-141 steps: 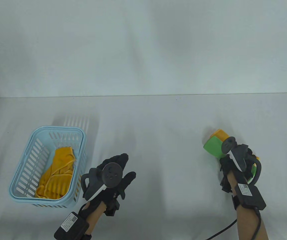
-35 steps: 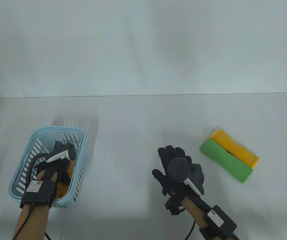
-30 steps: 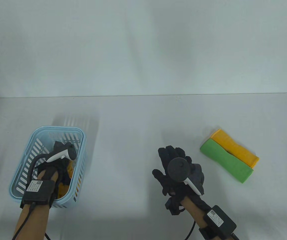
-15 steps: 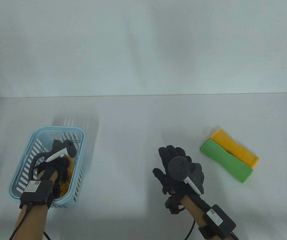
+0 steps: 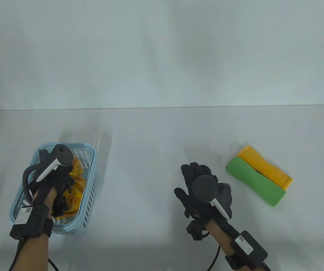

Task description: Roll square towel into towel roll

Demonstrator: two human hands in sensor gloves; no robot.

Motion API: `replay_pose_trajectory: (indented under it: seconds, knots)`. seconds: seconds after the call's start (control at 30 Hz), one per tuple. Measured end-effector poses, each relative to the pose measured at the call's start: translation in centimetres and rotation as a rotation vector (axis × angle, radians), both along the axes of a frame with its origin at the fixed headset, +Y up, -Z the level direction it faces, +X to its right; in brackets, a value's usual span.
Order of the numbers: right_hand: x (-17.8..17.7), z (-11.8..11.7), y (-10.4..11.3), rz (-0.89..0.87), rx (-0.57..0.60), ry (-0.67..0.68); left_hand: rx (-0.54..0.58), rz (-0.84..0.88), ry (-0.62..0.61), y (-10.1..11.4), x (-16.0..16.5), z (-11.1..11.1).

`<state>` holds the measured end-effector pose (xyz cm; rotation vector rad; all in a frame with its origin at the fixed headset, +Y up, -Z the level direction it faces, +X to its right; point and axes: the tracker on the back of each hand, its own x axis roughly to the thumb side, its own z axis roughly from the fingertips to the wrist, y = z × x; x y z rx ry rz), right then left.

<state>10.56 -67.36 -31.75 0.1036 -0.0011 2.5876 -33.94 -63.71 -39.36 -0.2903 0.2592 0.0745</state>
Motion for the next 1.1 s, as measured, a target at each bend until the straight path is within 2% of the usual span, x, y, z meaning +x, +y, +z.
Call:
replay_pose_trajectory:
  seconds: [0.33,0.6,0.9,1.1]
  knots:
    - [0.5,0.2,0.3,-0.019,0.011,-0.011,0.284,0.028,0.023,8.8,1.0,2.4]
    - [1.1,0.1,0.4,-0.046,0.006,-0.035,0.457,0.109,-0.081,14.4,4.4,4.4]
    - [2.2,-0.2,0.4,-0.084,-0.006,-0.074,0.594,0.345,-0.226,18.2,9.6,5.6]
    - [3.4,-0.4,0.8,-0.138,-0.001,-0.111,0.586,0.479,-0.314,18.3,13.1,5.5]
